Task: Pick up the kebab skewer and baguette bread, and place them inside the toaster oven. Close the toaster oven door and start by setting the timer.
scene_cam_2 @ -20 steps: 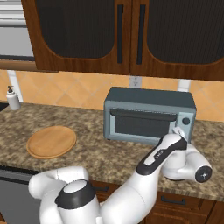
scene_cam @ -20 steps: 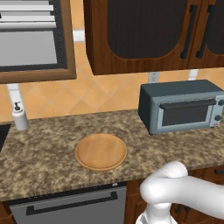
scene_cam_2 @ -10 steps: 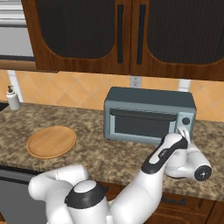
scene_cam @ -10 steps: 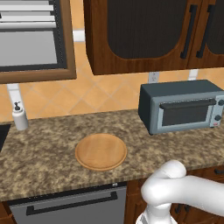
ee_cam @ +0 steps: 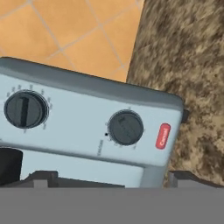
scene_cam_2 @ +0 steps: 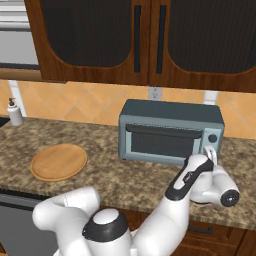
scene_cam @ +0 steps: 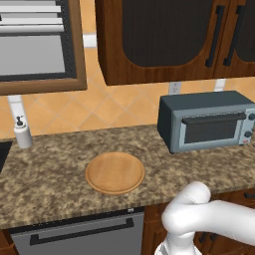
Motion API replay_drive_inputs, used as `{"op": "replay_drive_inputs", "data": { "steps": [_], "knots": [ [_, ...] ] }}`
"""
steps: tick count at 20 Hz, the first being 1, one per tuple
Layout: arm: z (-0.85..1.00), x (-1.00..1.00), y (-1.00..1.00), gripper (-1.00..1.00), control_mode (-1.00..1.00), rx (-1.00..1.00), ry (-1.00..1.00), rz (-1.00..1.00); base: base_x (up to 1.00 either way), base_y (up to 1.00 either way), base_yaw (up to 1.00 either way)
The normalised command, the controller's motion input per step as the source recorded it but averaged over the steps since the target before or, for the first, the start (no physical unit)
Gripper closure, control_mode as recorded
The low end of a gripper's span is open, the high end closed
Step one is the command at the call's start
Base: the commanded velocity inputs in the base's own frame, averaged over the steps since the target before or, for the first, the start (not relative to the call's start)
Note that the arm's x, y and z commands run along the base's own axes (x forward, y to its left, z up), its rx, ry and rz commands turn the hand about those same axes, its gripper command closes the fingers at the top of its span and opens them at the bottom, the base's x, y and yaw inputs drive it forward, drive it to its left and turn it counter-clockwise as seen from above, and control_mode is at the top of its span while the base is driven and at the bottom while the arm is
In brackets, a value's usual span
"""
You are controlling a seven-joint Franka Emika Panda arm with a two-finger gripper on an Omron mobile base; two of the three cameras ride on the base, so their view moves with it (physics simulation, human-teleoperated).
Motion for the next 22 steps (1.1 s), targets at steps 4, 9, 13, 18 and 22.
{"op": "replay_drive_inputs", "data": {
  "steps": [4, 9, 13, 18, 22],
  "knots": [
    [-0.09, 0.22, -0.15, -1.0, -1.0, 0.05, 0.0, 0.0, 0.0, 0.0, 0.0],
    [-0.14, 0.19, -0.15, -1.0, -1.0, 0.02, 0.0, 0.0, 0.0, 0.0, 0.0],
    [-0.14, 0.18, -0.09, -1.0, -1.0, 0.01, -0.01, 0.0, 0.0, 0.0, 0.0],
    [-0.07, 0.14, -0.02, -1.0, -1.0, 0.0, -0.03, 0.0, 0.0, 0.0, 0.0],
    [-0.05, 0.09, 0.0, -1.0, -1.0, 0.0, -0.05, 0.0, 0.0, 0.0, 0.0]
  ]
}}
